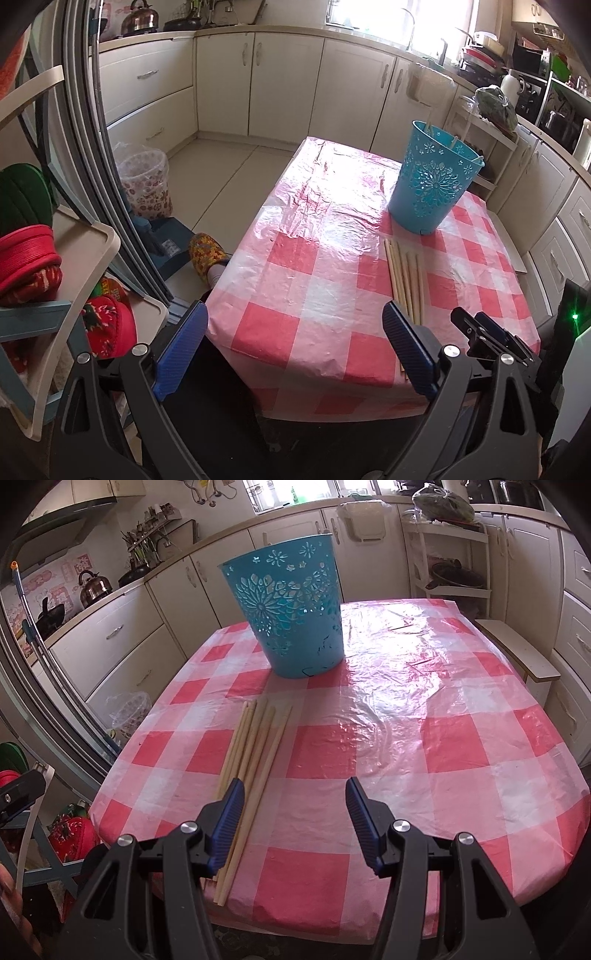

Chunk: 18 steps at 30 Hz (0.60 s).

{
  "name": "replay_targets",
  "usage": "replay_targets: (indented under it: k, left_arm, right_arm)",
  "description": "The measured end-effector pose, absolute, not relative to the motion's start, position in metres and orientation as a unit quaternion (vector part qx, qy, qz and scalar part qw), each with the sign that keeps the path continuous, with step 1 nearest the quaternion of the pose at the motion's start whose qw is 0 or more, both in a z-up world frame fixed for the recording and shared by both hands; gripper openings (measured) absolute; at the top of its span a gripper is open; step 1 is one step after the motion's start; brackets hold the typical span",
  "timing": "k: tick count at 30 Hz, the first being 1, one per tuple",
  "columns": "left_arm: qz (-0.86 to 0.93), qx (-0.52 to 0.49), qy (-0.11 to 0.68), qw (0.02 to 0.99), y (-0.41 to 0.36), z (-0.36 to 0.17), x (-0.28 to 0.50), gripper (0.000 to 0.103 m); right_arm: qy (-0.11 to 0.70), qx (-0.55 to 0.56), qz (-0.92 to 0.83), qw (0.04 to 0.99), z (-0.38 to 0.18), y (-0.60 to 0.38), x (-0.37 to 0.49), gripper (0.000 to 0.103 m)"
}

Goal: Organize utensils
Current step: 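Move the open right tool back toward the chopstick pile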

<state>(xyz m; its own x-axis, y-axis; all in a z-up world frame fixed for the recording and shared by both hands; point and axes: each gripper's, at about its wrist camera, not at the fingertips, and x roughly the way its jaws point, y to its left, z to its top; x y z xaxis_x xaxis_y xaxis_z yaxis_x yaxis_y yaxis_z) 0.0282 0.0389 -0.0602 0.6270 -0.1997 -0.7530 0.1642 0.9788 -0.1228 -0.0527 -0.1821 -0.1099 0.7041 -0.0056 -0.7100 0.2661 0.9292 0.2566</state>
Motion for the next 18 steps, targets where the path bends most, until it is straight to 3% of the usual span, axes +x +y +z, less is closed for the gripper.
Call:
replay_targets:
  k: [18]
  left_arm:
    - [-0.097, -0.023, 0.427, 0.899, 0.06, -0.064, 0.023, 0.092]
  right_arm:
    - [0.375, 0.156, -0.076, 0.911, -0.105, -0.17, -0.052, 0.055]
